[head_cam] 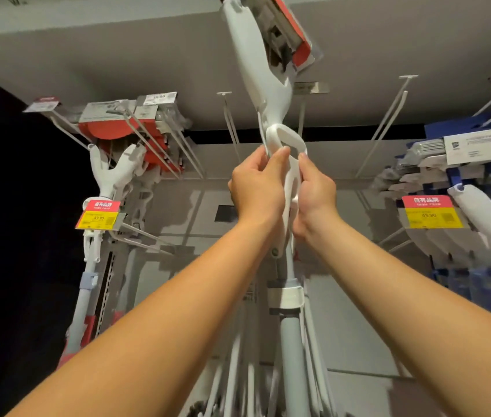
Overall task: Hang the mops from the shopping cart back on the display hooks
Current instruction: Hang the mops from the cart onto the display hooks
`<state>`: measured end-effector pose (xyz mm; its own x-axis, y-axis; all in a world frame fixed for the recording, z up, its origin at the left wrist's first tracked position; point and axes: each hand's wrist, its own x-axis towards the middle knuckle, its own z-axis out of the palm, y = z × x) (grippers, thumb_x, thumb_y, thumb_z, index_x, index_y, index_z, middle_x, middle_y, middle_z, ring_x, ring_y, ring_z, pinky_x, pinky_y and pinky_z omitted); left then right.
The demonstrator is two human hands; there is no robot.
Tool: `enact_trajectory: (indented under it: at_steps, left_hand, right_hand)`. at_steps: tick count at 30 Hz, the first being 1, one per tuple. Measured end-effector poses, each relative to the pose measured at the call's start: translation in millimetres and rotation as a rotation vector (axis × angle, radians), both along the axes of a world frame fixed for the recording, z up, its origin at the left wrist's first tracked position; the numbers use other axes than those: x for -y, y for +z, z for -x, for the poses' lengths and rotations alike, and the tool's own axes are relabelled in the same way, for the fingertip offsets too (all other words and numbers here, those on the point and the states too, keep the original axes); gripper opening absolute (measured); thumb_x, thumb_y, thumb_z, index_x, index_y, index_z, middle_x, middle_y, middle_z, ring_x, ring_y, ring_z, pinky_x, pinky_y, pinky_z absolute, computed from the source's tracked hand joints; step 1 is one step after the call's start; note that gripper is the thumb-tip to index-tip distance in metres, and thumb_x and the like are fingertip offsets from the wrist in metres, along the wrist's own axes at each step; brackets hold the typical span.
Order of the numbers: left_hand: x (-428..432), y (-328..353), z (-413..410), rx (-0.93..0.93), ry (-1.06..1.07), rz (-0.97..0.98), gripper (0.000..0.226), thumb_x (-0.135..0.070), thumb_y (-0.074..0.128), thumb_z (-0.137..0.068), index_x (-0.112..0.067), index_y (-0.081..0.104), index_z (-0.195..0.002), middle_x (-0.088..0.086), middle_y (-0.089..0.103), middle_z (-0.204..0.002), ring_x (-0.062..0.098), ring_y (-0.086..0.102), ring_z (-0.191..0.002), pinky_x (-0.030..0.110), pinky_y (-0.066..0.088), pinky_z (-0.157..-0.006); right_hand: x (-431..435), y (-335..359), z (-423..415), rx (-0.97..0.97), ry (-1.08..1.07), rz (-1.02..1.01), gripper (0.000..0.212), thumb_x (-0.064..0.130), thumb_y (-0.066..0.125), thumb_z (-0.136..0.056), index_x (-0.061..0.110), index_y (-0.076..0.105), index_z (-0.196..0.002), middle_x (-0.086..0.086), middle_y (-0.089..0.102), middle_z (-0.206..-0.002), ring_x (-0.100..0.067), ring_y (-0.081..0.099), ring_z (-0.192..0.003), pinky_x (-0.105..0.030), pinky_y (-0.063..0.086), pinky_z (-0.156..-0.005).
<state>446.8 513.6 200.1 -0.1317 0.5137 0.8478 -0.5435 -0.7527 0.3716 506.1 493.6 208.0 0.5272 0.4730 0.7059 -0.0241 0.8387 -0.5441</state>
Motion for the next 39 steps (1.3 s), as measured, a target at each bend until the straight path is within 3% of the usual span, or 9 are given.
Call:
enact_trajectory:
  at_steps: [4, 10, 13, 16, 18, 23, 31, 34, 39]
  left_hand:
    - [-20, 12, -9, -0.005, 0.076, -0.004, 0.028, -0.035, 0.063, -0.084, -0.009, 0.065, -0.074, 0.016, 0.062, -0.069, 0.018, 0.053, -0.063, 0.048, 0.055, -0.072]
    - [-51, 35, -11, -0.047, 0.176, -0.024, 0.038, -0.032, 0.063, -0.088, 0.001, 0.056, -0.071, 0.01, 0.054, -0.061, 0.017, 0.048, -0.059, 0.036, 0.043, -0.059]
    - [-69, 45, -11, -0.136, 0.21, -0.037, 0.039, -0.036, 0.063, -0.087, -0.004, 0.055, -0.066, 0.008, 0.057, -0.062, 0.028, 0.056, -0.064, 0.038, 0.05, -0.066]
    - [-89, 52, -11, -0.228, 0.195, -0.052, 0.039, -0.038, 0.063, -0.084, 0.0, 0.064, -0.075, 0.013, 0.066, -0.07, 0.035, 0.066, -0.079, 0.051, 0.056, -0.076]
    - [-103, 57, -10, -0.303, 0.218, -0.062, 0.034, -0.037, 0.065, -0.085, -0.005, 0.069, -0.077, 0.011, 0.07, -0.073, 0.032, 0.067, -0.079, 0.046, 0.056, -0.077]
    - [-129, 82, -7, -0.537, 0.197, -0.062, 0.026, -0.029, 0.067, -0.088, -0.004, 0.07, -0.096, 0.008, 0.07, -0.086, 0.02, 0.064, -0.073, 0.029, 0.05, -0.065]
    - [-163, 105, -16, -0.745, -0.061, -0.071, 0.018, -0.019, 0.06, -0.093, -0.007, 0.066, -0.106, 0.004, 0.067, -0.084, 0.016, 0.062, -0.074, 0.029, 0.053, -0.07]
    - [-184, 107, -19, -0.828, -0.158, -0.067, 0.017, -0.02, 0.055, -0.097, -0.01, 0.064, -0.107, 0.005, 0.069, -0.1, 0.018, 0.066, -0.087, 0.033, 0.052, -0.08]
    - [-220, 106, -26, -0.915, -0.287, -0.06, 0.027, -0.018, 0.05, -0.099, -0.004, 0.06, -0.12, 0.012, 0.065, -0.117, 0.025, 0.064, -0.097, 0.04, 0.05, -0.095]
  right_hand:
    - [-26, 12, -12, 0.021, 0.069, 0.014, 0.042, 0.034, 0.051, -0.096, -0.002, 0.066, -0.11, -0.021, 0.07, -0.107, -0.039, 0.067, -0.098, -0.053, 0.05, -0.091]
    - [-56, 34, -23, 0.042, 0.095, 0.003, 0.042, 0.036, 0.052, -0.094, 0.001, 0.067, -0.111, -0.021, 0.07, -0.108, -0.037, 0.068, -0.099, -0.057, 0.05, -0.091]
    - [-68, 38, -28, 0.037, 0.061, -0.013, 0.036, 0.032, 0.051, -0.097, 0.002, 0.068, -0.105, -0.017, 0.071, -0.103, -0.032, 0.07, -0.091, -0.048, 0.056, -0.085]
    - [-84, 38, -32, 0.013, 0.035, -0.004, 0.036, 0.031, 0.05, -0.098, 0.001, 0.068, -0.104, -0.023, 0.069, -0.108, -0.038, 0.067, -0.099, -0.052, 0.053, -0.089]
    - [-96, 38, -34, -0.006, 0.019, 0.009, 0.038, 0.033, 0.049, -0.098, 0.001, 0.068, -0.103, -0.025, 0.068, -0.11, -0.041, 0.066, -0.1, -0.055, 0.052, -0.089]
    - [-121, 42, -41, -0.056, -0.013, 0.003, 0.035, 0.031, 0.049, -0.098, 0.001, 0.068, -0.095, -0.015, 0.067, -0.077, -0.026, 0.057, -0.055, -0.034, 0.049, -0.051]
    - [-143, 53, -59, -0.105, -0.19, 0.037, 0.032, 0.034, 0.055, -0.096, 0.006, 0.069, -0.102, -0.012, 0.073, -0.094, -0.027, 0.066, -0.068, -0.036, 0.056, -0.06]
    - [-155, 54, -62, -0.103, -0.236, 0.032, 0.032, 0.033, 0.057, -0.095, 0.004, 0.068, -0.103, -0.012, 0.073, -0.095, -0.032, 0.07, -0.08, -0.044, 0.059, -0.074]
    - [-176, 51, -72, -0.088, -0.353, 0.06, 0.021, 0.027, 0.058, -0.095, 0.006, 0.065, -0.092, -0.005, 0.064, -0.077, -0.016, 0.057, -0.056, -0.015, 0.043, -0.037]
